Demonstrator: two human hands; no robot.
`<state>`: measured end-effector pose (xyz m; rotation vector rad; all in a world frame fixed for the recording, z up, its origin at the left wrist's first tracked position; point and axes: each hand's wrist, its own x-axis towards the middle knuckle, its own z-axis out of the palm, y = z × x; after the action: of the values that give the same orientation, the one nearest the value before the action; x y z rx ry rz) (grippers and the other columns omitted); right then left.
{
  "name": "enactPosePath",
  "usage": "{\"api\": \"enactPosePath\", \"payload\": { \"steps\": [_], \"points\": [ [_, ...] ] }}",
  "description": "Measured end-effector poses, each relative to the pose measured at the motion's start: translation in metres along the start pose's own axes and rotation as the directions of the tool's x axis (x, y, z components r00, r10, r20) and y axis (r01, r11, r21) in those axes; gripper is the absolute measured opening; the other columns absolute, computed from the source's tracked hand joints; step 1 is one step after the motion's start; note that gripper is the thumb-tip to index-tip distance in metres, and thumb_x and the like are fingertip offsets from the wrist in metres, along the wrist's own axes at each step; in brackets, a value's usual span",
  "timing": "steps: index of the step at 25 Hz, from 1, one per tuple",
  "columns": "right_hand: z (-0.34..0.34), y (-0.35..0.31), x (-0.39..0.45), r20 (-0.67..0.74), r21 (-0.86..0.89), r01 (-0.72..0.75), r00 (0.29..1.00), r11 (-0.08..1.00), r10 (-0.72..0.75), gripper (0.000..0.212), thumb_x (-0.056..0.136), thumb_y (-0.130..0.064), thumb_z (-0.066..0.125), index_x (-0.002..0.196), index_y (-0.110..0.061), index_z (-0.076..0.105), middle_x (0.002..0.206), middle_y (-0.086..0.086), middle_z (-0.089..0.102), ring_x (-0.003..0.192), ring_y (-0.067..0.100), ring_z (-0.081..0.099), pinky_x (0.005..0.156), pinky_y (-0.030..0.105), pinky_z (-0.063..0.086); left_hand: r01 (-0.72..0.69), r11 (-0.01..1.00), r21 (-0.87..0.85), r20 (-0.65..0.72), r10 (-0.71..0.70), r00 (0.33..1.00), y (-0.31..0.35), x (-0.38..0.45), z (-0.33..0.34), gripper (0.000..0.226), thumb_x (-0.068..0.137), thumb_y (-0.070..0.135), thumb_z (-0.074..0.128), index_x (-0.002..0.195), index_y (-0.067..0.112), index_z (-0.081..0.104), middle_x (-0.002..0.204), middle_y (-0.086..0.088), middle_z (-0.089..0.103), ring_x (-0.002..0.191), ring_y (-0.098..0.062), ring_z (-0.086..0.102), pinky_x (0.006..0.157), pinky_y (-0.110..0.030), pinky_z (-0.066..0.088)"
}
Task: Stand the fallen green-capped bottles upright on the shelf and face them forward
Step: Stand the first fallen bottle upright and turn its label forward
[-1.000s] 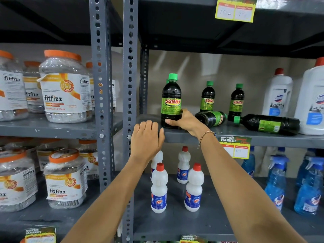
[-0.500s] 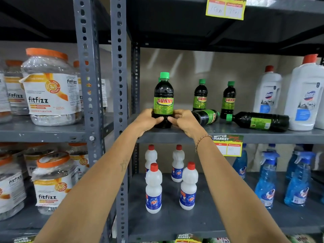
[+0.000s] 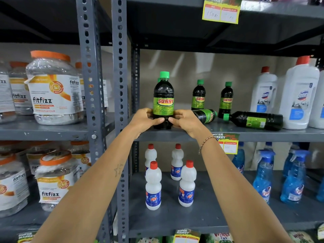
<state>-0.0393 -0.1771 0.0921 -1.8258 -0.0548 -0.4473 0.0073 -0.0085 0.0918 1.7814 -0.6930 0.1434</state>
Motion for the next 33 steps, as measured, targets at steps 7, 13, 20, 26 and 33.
{"api": "enactPosePath", "payload": {
  "steps": [7, 13, 20, 26, 33],
  "points": [
    [-0.002, -0.008, -0.016, 0.032, 0.034, -0.012, 0.999, 0.999, 0.011, 0.045, 0.091, 0.0, 0.06, 0.134, 0.0, 0.048, 0.133, 0.016, 0.059, 0.118, 0.025, 0.06, 0.094, 0.033, 0.052, -0.031, 0.998, 0.061, -0.038, 0.034, 0.999, -0.004, -0.005, -0.006, 0.059, 0.07, 0.032, 0.082, 0.12, 0.015, 0.055, 0.108, 0.003, 0.064, 0.1, -0.009, 0.061, 0.085, -0.024, 0.046],
    [-0.003, -0.008, -0.022, 0.049, 0.066, 0.006, 0.999, 0.998, -0.009, 0.045, 0.092, -0.001, 0.058, 0.135, 0.0, 0.047, 0.134, 0.016, 0.058, 0.11, 0.019, 0.059, 0.084, 0.025, 0.053, -0.063, 0.993, 0.098, -0.06, 0.069, 0.996, -0.006, -0.008, -0.005, 0.06, 0.07, 0.034, 0.082, 0.12, 0.014, 0.055, 0.113, 0.001, 0.065, 0.101, -0.011, 0.062, 0.09, -0.028, 0.049],
    [-0.008, -0.014, -0.025, -0.097, 0.005, 0.057, 0.994, 0.998, -0.056, 0.039, 0.092, -0.012, 0.061, 0.129, -0.001, 0.055, 0.12, 0.016, 0.065, 0.093, 0.019, 0.066, 0.075, 0.028, 0.058, -0.105, 0.96, 0.26, -0.163, 0.15, 0.975, -0.003, -0.017, 0.001, 0.069, 0.082, 0.051, 0.064, 0.134, 0.01, 0.042, 0.111, 0.0, 0.059, 0.098, -0.013, 0.056, 0.086, -0.03, 0.045],
    [-0.053, -0.034, -0.012, -0.707, -0.292, -0.092, 0.691, 0.952, -0.15, 0.053, 0.088, -0.051, 0.052, 0.111, -0.003, 0.057, 0.109, 0.019, 0.064, 0.106, 0.036, 0.062, 0.092, 0.042, 0.05, -0.492, 0.67, 0.555, -0.213, 0.687, 0.695, -0.001, -0.043, 0.059, 0.033, 0.099, 0.031, 0.033, 0.092, 0.006, 0.052, 0.086, -0.002, 0.046, 0.077, -0.018, 0.044, 0.071, -0.031, 0.036],
    [-0.058, -0.014, 0.022, -0.568, -0.351, -0.473, 0.794, 0.808, 0.218, 0.107, 0.062, -0.069, 0.069, 0.136, -0.006, 0.024, 0.132, 0.017, 0.044, 0.121, 0.035, 0.05, 0.095, 0.039, 0.046, -0.296, 0.348, 0.889, -0.036, 0.699, 0.714, -0.01, -0.027, 0.147, 0.038, 0.097, 0.034, 0.033, 0.099, 0.007, 0.059, 0.097, -0.01, 0.061, 0.084, -0.028, 0.056, 0.074, -0.039, 0.045]
  ]
}}
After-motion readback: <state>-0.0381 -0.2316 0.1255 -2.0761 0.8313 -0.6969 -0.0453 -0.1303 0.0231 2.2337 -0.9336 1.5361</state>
